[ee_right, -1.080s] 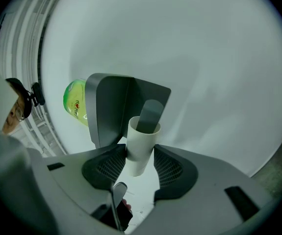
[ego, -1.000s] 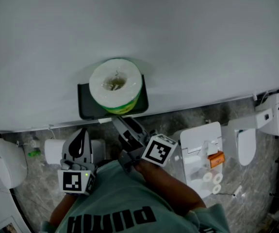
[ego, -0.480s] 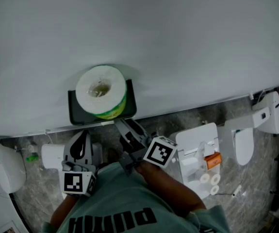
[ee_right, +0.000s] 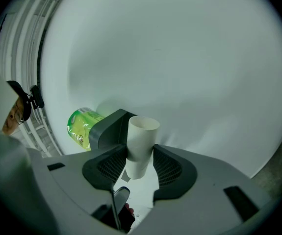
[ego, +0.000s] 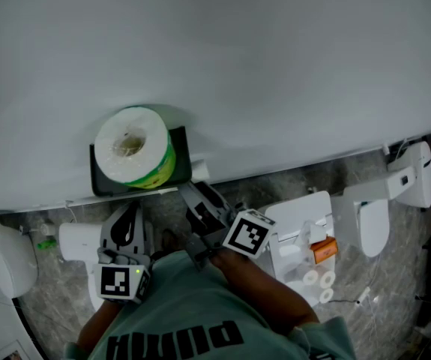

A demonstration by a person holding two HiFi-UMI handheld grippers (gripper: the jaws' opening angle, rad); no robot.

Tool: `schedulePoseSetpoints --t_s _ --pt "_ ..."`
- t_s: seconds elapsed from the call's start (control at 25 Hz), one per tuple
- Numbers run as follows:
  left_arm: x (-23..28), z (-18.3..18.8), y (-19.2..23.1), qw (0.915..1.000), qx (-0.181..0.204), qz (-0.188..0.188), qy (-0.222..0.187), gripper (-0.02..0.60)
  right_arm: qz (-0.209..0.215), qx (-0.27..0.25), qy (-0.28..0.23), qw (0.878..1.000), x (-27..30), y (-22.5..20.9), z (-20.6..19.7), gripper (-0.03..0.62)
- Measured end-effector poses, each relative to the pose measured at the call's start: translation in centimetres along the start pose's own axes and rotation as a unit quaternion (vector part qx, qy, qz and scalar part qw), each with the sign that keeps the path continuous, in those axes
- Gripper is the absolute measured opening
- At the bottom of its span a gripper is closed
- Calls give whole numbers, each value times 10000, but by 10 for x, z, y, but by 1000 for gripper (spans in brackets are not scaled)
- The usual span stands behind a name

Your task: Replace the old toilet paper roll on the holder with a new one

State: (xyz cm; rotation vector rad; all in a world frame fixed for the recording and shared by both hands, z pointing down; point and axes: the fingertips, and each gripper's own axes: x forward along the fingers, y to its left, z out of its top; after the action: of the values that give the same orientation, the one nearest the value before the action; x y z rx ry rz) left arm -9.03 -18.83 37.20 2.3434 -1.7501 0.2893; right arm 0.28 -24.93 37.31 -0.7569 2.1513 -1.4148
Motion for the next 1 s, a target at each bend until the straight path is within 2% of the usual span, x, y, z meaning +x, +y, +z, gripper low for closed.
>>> schedulePoseSetpoints --t_s 0.64,0.84,1.0 --pt "26 9 -42 9997 82 -221 -27 5 -169 -141 -306 9993 -35 -14 42 175" --pt "32 4 -52 9987 284 -416 52 5 -287 -331 -517 9977 -52 -14 56 173" --pt "37 9 -59 9986 120 -521 -4 5 -288 -452 -691 9962 -61 -9 60 173"
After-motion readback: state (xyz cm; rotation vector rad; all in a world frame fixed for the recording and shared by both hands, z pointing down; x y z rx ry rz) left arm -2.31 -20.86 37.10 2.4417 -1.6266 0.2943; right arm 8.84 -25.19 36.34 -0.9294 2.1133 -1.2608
